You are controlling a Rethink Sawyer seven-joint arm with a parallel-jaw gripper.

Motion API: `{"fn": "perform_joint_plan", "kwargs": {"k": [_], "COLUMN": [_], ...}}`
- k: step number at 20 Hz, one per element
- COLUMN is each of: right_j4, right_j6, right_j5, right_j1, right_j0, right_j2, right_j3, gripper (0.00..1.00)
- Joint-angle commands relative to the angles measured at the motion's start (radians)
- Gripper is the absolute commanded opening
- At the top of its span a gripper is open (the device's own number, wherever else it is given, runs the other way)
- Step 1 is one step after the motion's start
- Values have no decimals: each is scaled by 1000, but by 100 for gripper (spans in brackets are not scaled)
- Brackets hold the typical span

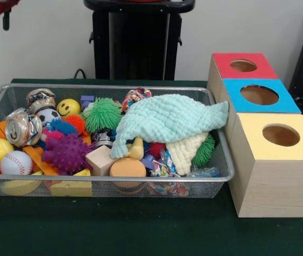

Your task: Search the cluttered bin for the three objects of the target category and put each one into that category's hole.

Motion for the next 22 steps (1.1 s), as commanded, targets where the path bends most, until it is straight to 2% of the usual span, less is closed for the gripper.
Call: {"fn": "perform_joint_plan", "kwargs": {"k": [1, 5, 10, 16, 22], "right_j4": [-292, -338, -388, -384, -387], "right_j6": [-650, -593, -506, -414, -392], "right_j5": [83, 67, 80, 88, 81], "right_j1": [-175, -203, -203, -207, -204], "right_j0": [-332, -387, -400, -379, -381], "right_j2": [420, 482, 510, 505, 510], "right_j3": [104, 138, 124, 108, 108], "gripper": [100, 100, 100, 100, 100]}}
